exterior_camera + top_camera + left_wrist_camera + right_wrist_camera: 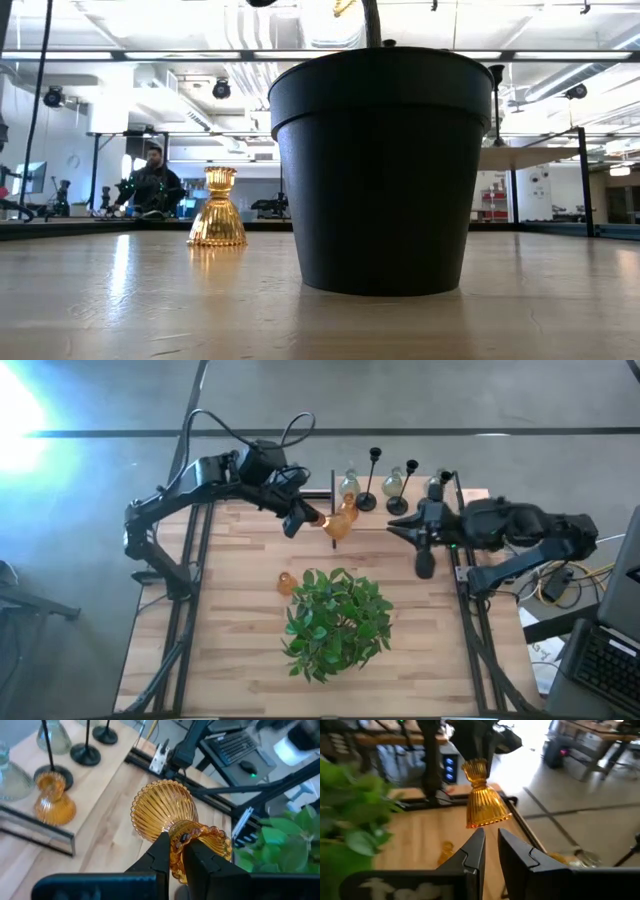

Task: Pick & Place candle stick holders
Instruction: Put the bottom yellow glass candle holder on the shelf

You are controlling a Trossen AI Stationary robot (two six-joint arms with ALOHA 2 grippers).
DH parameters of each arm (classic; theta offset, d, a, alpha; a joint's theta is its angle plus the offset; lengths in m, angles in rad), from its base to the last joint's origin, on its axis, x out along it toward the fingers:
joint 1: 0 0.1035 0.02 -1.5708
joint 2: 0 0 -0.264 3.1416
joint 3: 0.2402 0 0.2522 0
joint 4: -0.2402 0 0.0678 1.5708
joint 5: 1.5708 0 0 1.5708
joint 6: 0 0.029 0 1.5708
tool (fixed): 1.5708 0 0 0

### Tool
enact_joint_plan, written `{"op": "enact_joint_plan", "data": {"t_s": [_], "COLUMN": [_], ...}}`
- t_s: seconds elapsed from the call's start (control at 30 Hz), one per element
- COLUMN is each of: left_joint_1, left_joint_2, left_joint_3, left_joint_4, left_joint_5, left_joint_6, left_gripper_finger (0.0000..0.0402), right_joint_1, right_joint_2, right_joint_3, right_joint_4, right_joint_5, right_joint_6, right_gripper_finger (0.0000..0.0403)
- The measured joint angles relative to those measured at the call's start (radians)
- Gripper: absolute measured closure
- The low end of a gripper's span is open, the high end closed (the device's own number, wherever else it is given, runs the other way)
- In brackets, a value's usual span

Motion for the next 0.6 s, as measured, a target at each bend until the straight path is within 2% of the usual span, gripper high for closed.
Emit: {"op": "enact_joint_plan", "data": {"t_s": [0.1,0.37,0.6], "left_joint_1": [-0.001,-0.001,0.0], "left_joint_2": [0.02,0.077,0.095], "left_joint_3": [0.0,-0.001,-0.002], "left_joint_4": [0.044,0.091,0.093], "left_joint_5": [-0.01,-0.024,-0.016], "left_joint_6": [0.006,0.029,0.029], "left_gripper_finger": [0.0368,0.0368,0.0368], "right_joint_1": [0.011,0.002,-0.029], "right_joint_2": [0.042,0.138,0.209], "right_joint_3": [0.0,-0.001,0.059], "right_joint_4": [-0.001,0.121,0.114], "right_joint_5": [0.056,0.065,0.086], "right_joint_6": [0.01,-0.063,-0.101], "right_gripper_finger": [0.0355,0.0338,0.028]}}
